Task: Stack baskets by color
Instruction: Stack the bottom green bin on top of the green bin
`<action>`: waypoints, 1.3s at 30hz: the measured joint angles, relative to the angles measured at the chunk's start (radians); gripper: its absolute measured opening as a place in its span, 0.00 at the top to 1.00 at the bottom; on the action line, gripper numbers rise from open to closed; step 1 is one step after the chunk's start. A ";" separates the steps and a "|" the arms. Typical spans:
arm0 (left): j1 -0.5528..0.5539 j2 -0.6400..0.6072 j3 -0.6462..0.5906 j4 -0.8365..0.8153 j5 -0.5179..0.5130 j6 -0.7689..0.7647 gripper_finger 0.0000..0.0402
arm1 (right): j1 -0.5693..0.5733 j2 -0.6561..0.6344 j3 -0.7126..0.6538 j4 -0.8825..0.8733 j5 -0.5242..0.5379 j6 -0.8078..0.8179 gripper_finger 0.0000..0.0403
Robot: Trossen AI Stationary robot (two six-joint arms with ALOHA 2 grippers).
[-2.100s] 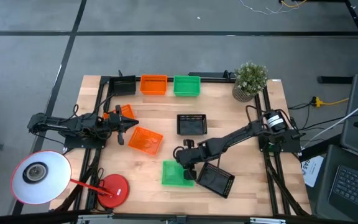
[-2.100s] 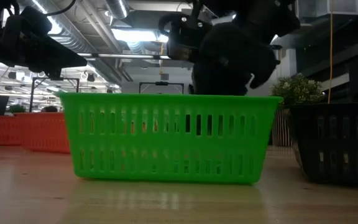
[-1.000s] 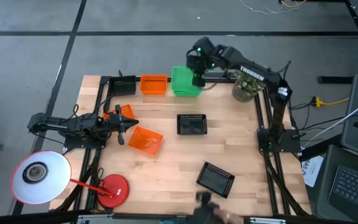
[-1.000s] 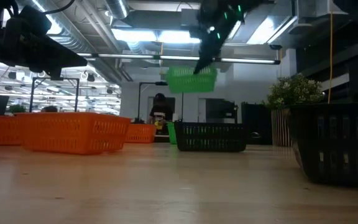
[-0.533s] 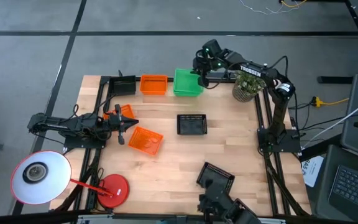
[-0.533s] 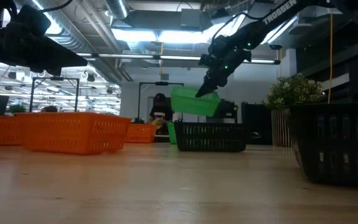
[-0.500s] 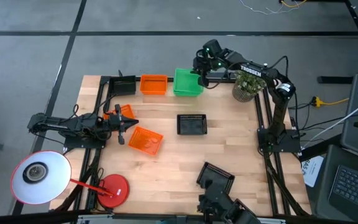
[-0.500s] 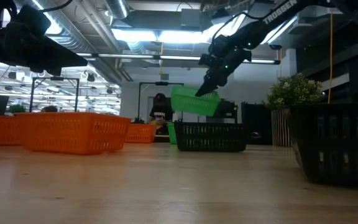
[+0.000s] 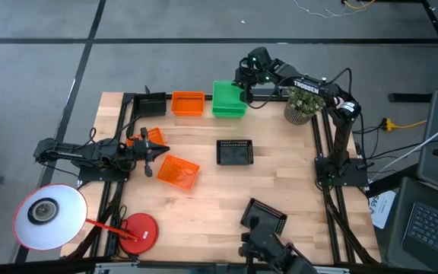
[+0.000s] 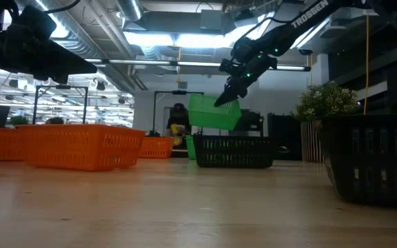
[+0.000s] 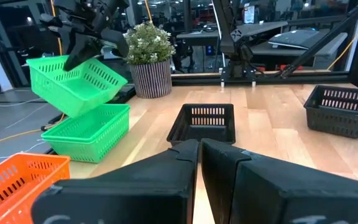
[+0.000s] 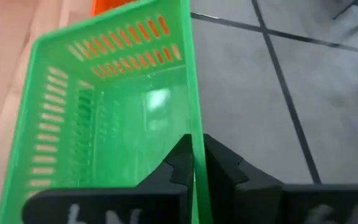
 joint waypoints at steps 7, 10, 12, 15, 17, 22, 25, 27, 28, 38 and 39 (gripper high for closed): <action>0.000 0.000 0.000 0.000 0.000 0.000 0.97 | 0.003 0.062 0.000 0.010 0.001 0.002 0.93; 0.000 0.000 0.000 0.000 0.000 0.000 0.97 | 0.003 0.069 0.000 0.019 0.001 0.006 0.93; 0.000 0.000 0.000 0.000 -0.001 0.000 0.97 | 0.003 0.069 0.000 0.023 0.001 0.014 0.93; 0.000 0.000 0.000 0.000 -0.001 0.000 0.97 | 0.003 0.069 0.000 0.020 0.001 0.039 0.90; 0.000 0.000 0.000 0.000 -0.001 0.000 0.97 | 0.003 0.069 0.000 0.021 0.001 0.058 0.85; 0.000 0.000 0.000 0.000 -0.001 -0.002 0.97 | 0.004 0.069 0.000 0.022 0.001 0.066 0.69; 0.000 0.000 0.000 0.000 -0.001 -0.002 0.97 | 0.005 0.069 0.000 0.023 0.001 0.066 0.62; 0.000 0.000 0.000 0.000 -0.001 -0.002 0.97 | 0.006 0.069 0.002 0.027 0.001 0.066 0.59; 0.000 0.000 0.000 0.000 -0.001 -0.002 0.97 | 0.006 0.069 0.007 0.026 0.001 0.074 0.58; 0.000 0.000 0.000 0.000 -0.001 -0.002 0.97 | 0.076 0.066 0.103 0.035 0.195 0.098 0.57; 0.000 0.000 0.000 0.000 -0.001 -0.002 0.97 | 0.087 0.065 0.103 0.031 0.288 0.068 0.57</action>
